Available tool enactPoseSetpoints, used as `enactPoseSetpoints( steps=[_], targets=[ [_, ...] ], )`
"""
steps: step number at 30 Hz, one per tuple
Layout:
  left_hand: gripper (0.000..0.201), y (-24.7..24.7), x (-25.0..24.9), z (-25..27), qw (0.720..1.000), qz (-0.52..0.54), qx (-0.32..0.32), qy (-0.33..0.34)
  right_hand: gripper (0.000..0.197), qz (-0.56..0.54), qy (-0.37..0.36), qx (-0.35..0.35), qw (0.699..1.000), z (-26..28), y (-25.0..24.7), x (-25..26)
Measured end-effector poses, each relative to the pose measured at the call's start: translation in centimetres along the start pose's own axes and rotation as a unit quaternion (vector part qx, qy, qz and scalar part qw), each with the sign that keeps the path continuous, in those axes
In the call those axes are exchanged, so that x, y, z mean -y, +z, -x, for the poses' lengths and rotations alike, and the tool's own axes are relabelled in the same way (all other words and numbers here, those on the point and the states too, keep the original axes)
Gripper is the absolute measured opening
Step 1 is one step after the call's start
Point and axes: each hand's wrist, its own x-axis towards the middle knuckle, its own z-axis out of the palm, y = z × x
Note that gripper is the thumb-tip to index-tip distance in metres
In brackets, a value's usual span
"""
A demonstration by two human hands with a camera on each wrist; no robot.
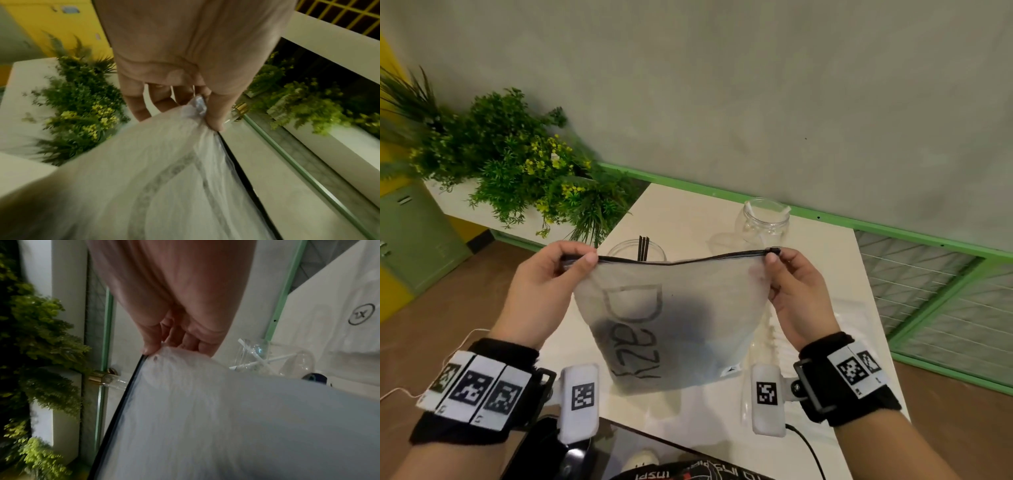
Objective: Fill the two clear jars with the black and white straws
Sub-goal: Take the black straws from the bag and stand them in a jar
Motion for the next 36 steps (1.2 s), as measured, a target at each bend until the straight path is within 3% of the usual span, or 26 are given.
enactPoseSetpoints(
  steps=[2, 4, 6, 8, 12, 16, 20, 23, 25, 30, 33, 36],
  targets=[
    [0.013, 0.3, -0.8, 0.5, 0.993, -0.111, -0.038, 0.030, 0.034, 0.015, -0.016, 0.000, 1.000, 0.1, -0.1, 0.1],
    [0.010, 1.4, -2.2, 1.2, 0.950, -0.283, -0.077, 0.111, 0.045, 0.021, -0.026, -0.014, 0.999, 0.1, -0.4, 0.2],
    [0.018, 3.6, -3.8, 1.9, 0.896, -0.392, -0.072, 0.194, 0.049, 0.026, -0.028, -0.015, 0.999, 0.1, -0.4, 0.4],
    [0.018, 6.1, -4.6, 2.7, 0.877, -0.416, -0.030, 0.240, 0.048, 0.024, -0.027, 0.005, 0.999, 0.4, -0.2, 0.4],
    [0.028, 11.4, -5.0, 3.5, 0.874, -0.381, 0.101, 0.285, 0.036, 0.017, -0.020, 0.054, 0.998, 1.4, 0.4, 0.4],
    [0.023, 14.8, -4.9, 3.1, 0.878, -0.356, 0.147, 0.284, 0.015, 0.046, -0.022, 0.071, 0.996, 2.3, 0.9, 0.7],
    [0.015, 15.6, -4.4, 2.3, 0.873, -0.351, 0.123, 0.316, 0.015, 0.065, -0.029, 0.067, 0.995, 2.3, 1.3, 0.9],
    [0.016, 15.8, -3.8, 1.5, 0.865, -0.343, 0.117, 0.348, 0.001, 0.079, -0.024, 0.061, 0.995, 1.9, 1.6, 0.7],
    [0.017, 15.5, -3.2, 1.0, 0.863, -0.337, 0.113, 0.360, 0.011, 0.081, -0.028, 0.038, 0.996, 1.5, 1.8, 0.2],
    [0.010, 10.5, -1.7, -1.4, 0.871, -0.383, 0.058, 0.302, 0.020, 0.008, -0.035, -0.081, 0.996, 0.5, -0.1, 0.4],
    [0.007, 6.2, -1.6, -2.4, 0.858, -0.424, 0.010, 0.290, 0.022, -0.003, -0.043, -0.097, 0.994, 0.0, -1.1, 0.5],
    [0.007, 3.2, -1.6, -2.4, 0.864, -0.433, -0.015, 0.257, 0.025, -0.007, -0.042, -0.090, 0.995, -0.1, -1.0, 0.2]
  ],
)
